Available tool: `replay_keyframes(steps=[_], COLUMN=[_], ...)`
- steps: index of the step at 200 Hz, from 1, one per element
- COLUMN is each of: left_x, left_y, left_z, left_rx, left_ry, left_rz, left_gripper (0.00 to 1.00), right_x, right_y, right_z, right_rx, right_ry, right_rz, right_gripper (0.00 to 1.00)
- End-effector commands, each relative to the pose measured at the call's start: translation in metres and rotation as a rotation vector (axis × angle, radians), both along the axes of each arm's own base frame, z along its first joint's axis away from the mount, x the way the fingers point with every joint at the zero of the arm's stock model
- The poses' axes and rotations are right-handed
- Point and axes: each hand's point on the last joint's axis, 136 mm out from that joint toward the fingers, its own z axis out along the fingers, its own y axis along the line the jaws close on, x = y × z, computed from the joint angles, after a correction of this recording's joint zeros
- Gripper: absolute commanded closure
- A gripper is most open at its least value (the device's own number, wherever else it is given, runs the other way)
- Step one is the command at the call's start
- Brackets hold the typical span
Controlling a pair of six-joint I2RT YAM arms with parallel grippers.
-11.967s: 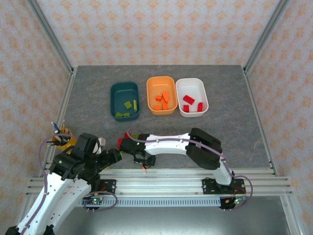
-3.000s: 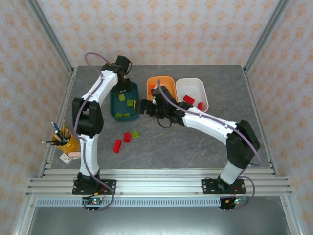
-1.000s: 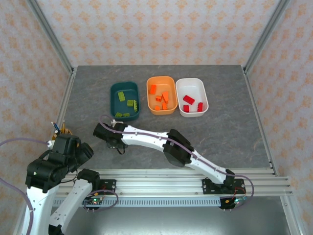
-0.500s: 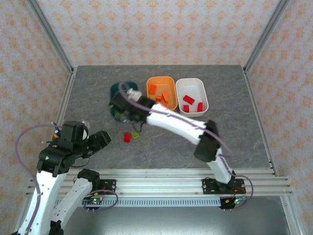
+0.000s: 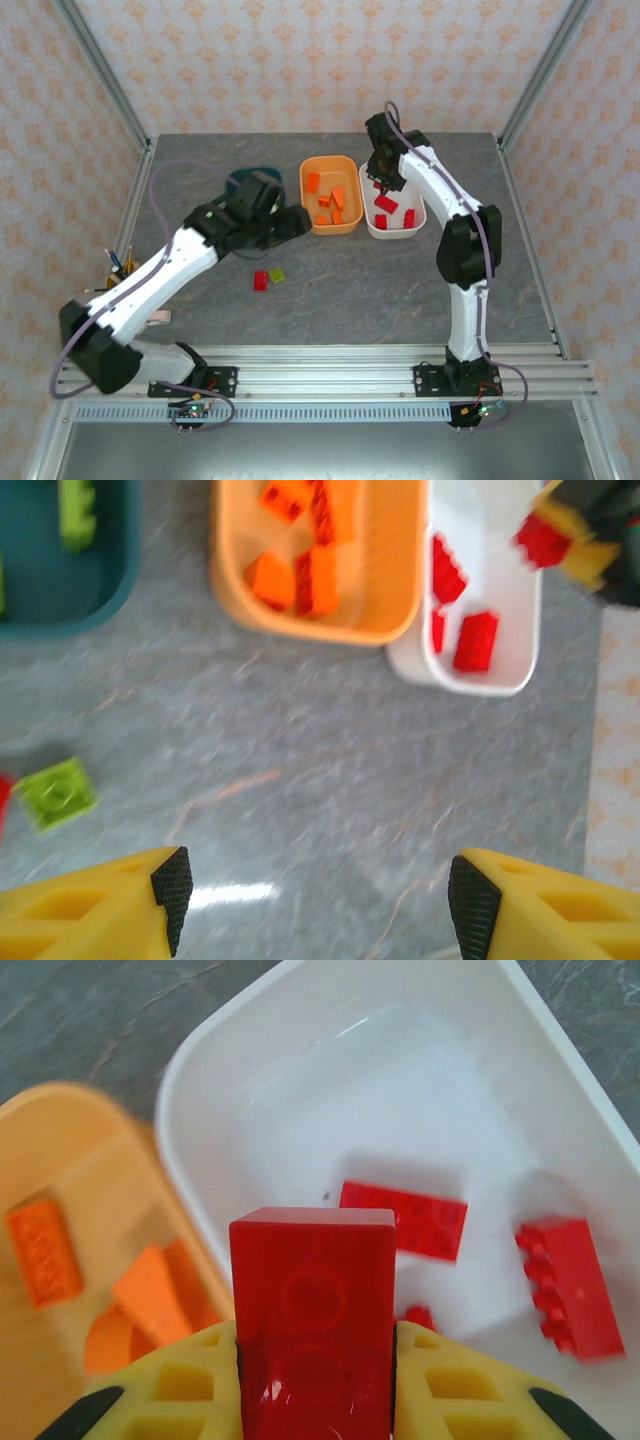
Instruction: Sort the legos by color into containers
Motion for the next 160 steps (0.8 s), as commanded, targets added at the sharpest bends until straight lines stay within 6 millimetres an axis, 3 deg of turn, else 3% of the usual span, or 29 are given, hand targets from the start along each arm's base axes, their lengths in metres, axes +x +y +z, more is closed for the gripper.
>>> replay_keyframes(steps=[1,24,46,82,104,133,160], left_x=[0.039,0.058,0.07,0.076,0.07,0.052,0.026], left_y=[-0.01,-0.031,-0.041,-0.037,-0.033,-0.02,-0.001], left_z=[0.025,0.013,-0.001,-0.02,-0.034,-0.054,-0.074], left_rx=[-0.014,-0.003,-0.014,0.025,0.039,0.056,0.088], left_ry=[-0.107,-0.068,-0.014,0.058,0.112,0.196,0.282], left_rz=[0.066,0.012,-0.03,-0.039,-0.025,0.044,0.137], left_gripper=[0.28,0.28,0.28,0.28,0.28,0.28,0.28], right_x=[0.022,0.046,0.057,0.064,0.062,0.064,0.062], right_y=[-0.005,-0.018,-0.024,-0.031,-0.032,-0.031,-0.022], right_z=[-0.012,-0.033,-0.053,-0.073,-0.079,-0.064,-0.021], right_rx=[0.064,0.08,0.1,0.098,0.093,0.085,0.075], right_ry=[0.024,0.036,0.076,0.106,0.121,0.094,0.017], right_rz=[-0.015,-0.053,-0.092,-0.134,-0.147,-0.104,-0.026], right_gripper=[0.84,0.84,0.83,0.79,0.7,0.51,0.43])
